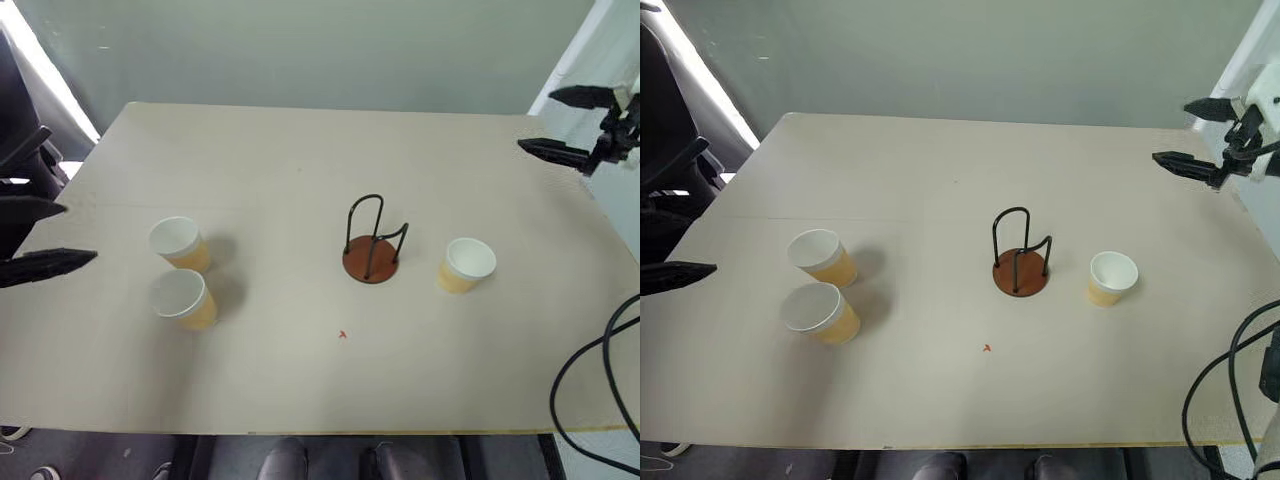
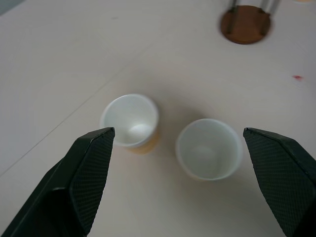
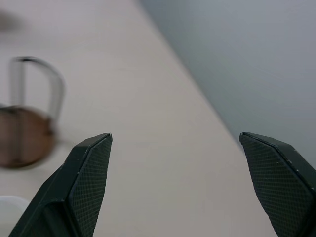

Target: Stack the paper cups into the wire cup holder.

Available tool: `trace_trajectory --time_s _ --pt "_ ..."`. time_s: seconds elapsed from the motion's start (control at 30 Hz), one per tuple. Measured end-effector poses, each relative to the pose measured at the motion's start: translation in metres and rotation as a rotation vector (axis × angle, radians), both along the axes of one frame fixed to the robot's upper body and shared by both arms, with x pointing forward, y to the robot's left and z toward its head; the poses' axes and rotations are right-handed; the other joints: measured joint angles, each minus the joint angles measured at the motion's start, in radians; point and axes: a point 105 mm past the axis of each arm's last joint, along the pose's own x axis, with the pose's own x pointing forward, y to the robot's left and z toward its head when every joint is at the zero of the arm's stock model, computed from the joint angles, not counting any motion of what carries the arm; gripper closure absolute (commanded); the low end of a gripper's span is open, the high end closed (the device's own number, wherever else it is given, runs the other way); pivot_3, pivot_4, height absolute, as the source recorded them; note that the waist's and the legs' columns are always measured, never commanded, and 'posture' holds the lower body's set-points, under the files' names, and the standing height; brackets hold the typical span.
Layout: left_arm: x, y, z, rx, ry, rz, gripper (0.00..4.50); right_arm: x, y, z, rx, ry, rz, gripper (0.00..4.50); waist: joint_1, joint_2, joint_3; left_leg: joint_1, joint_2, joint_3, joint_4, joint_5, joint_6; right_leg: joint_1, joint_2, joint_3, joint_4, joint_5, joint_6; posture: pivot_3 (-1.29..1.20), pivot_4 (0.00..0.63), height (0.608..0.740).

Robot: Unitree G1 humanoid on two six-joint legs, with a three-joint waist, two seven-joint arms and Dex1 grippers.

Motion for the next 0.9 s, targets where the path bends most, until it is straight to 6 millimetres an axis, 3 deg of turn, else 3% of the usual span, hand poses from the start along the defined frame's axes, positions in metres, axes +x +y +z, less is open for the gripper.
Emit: trace_trajectory --time_s 0.1,0.2,0.33,0.5,0.63,0.9 --pt "-0.001 -0.010 -0.002 -0.003 0.037 -0.057 0.03 -0.010 0.007 -0.015 -0.085 0.077 0.069 0.31 0.000 0.000 0.000 -0.002 0.000 -0.002 0.000 -0.001 0.001 0.000 0.000 0.001 -0.001 0.000 0.001 0.00 0.150 0.740" --pt "-0.005 -0.030 -0.007 0.024 0.094 -0.161 0.03 -0.028 0.029 -0.021 -0.191 0.123 0.224 0.31 0.000 0.000 0.000 -0.002 0.000 -0.001 0.001 -0.001 0.002 0.000 0.002 0.002 -0.001 0.000 0.003 0.00 0.150 0.740" --pt "-0.005 -0.034 -0.012 0.007 0.108 -0.176 0.03 -0.038 0.033 -0.031 -0.257 0.166 0.274 0.31 0.000 -0.001 0.000 0.000 0.003 -0.002 0.003 -0.001 0.002 0.001 0.003 0.003 0.000 0.000 0.004 0.00 0.150 0.740" --pt "0.000 -0.041 -0.031 -0.026 0.139 -0.185 0.03 -0.040 0.049 -0.044 -0.271 0.196 0.342 0.31 -0.009 -0.001 0.000 0.001 0.006 -0.003 0.009 0.000 0.004 0.002 0.006 0.004 0.002 0.001 0.006 0.00 0.150 0.740" --pt "0.003 -0.050 -0.057 -0.047 0.175 -0.180 0.03 -0.036 0.068 -0.069 -0.276 0.238 0.395 0.31 -0.018 -0.001 0.001 0.002 0.007 -0.003 0.016 -0.002 0.007 0.003 0.007 0.004 0.006 0.001 0.007 0.00 0.150 0.740" --pt "-0.001 -0.056 -0.075 -0.048 0.215 -0.145 0.03 -0.015 0.096 -0.085 -0.289 0.196 0.385 0.31 -0.019 -0.001 0.000 0.005 0.006 -0.003 0.018 -0.003 0.008 0.003 0.007 0.005 0.012 0.002 0.008 0.00 0.150 0.740"
